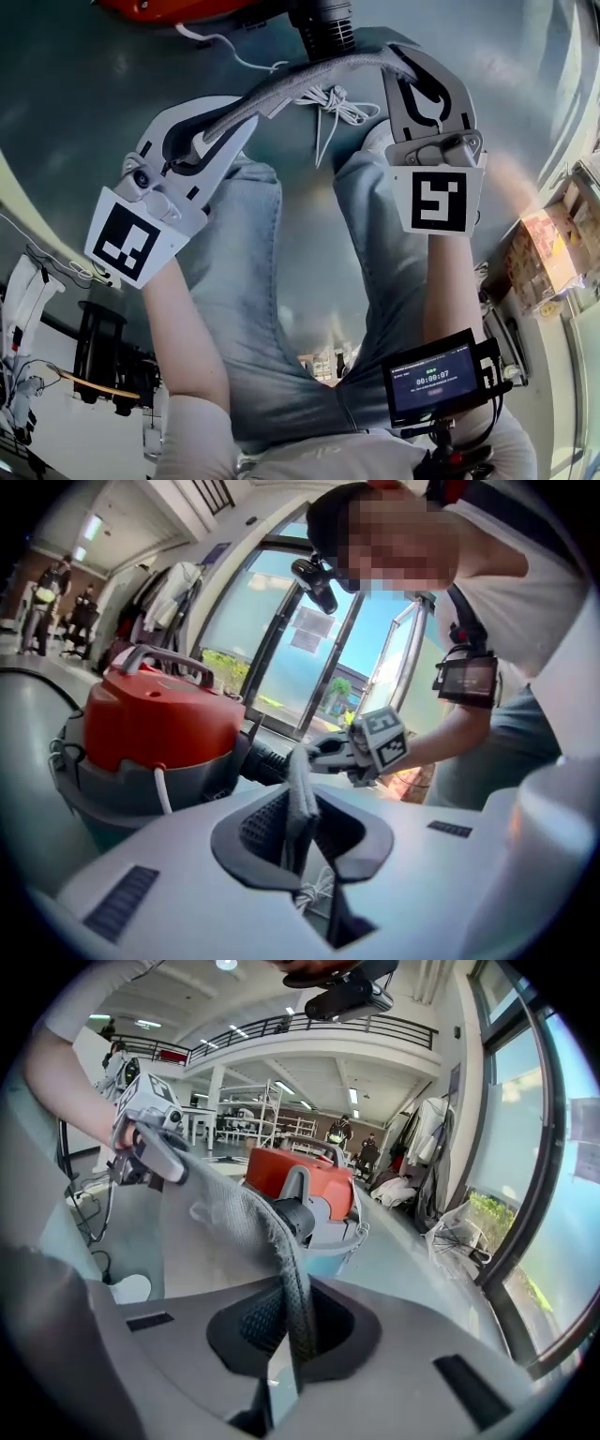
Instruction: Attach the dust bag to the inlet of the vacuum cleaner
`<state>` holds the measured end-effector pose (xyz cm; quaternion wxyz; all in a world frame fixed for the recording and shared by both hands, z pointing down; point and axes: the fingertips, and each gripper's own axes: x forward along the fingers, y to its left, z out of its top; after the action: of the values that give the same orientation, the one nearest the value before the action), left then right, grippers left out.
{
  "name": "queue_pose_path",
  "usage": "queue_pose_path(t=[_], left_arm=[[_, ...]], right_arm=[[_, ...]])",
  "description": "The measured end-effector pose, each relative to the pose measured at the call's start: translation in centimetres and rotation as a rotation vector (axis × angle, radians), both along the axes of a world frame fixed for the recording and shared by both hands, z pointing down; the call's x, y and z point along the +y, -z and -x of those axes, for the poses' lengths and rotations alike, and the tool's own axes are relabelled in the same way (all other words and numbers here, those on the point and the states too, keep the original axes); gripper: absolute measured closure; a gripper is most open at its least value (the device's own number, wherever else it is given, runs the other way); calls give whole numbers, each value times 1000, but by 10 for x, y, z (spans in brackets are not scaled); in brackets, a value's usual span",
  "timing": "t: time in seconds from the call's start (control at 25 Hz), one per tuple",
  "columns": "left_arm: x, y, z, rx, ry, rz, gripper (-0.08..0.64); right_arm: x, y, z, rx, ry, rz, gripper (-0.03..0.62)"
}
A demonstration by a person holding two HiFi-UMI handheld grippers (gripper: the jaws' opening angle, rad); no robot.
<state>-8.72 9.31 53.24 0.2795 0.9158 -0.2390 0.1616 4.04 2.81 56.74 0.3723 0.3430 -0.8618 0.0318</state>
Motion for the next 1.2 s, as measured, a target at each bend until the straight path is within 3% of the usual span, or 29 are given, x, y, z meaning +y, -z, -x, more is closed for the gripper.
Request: queue_pose_path(t=[0.12,0.2,0.28,0.36,0.4,0.48,0.56,0.6,0.76,0.92,1.08,1.2], left_arm=[[16,19,9,44,-131,62,514],[19,27,25,68,-151,73,511],[12,39,45,110,-99,48,511],[-12,52,60,123,18,-38,511],[-25,50,62,78,70,-90,512],[-38,24,55,-133,74,-161,512],[-34,-8,40,-333,12,-134,512],[-31,-15,30,-356,1,-101,512],[-22,-8,-17,-196,-80,-57,512],[-31,-34,-42,-234,-100,-86,512],[-21,-40,-58,-164,-206,-88,512],[-18,-35,-52,-134,-226,-81,512]], right_arm=[[3,2,-1,-1,20,13,575],[2,0,-1,-4,16,24,575],[1,-1,-1,-12,1,27,575],[1,-2,-1,-22,-11,28,575],[1,-2,-2,-27,-16,30,575],[-1,-1,-1,-35,-24,32,575],[-2,2,0,-36,-15,34,575],[-2,3,1,-38,-9,36,575],[-3,6,2,-55,12,40,575],[-8,-9,-6,-60,19,62,575],[-10,-18,-7,-65,17,76,575],[-13,-16,-3,-70,14,81,575]])
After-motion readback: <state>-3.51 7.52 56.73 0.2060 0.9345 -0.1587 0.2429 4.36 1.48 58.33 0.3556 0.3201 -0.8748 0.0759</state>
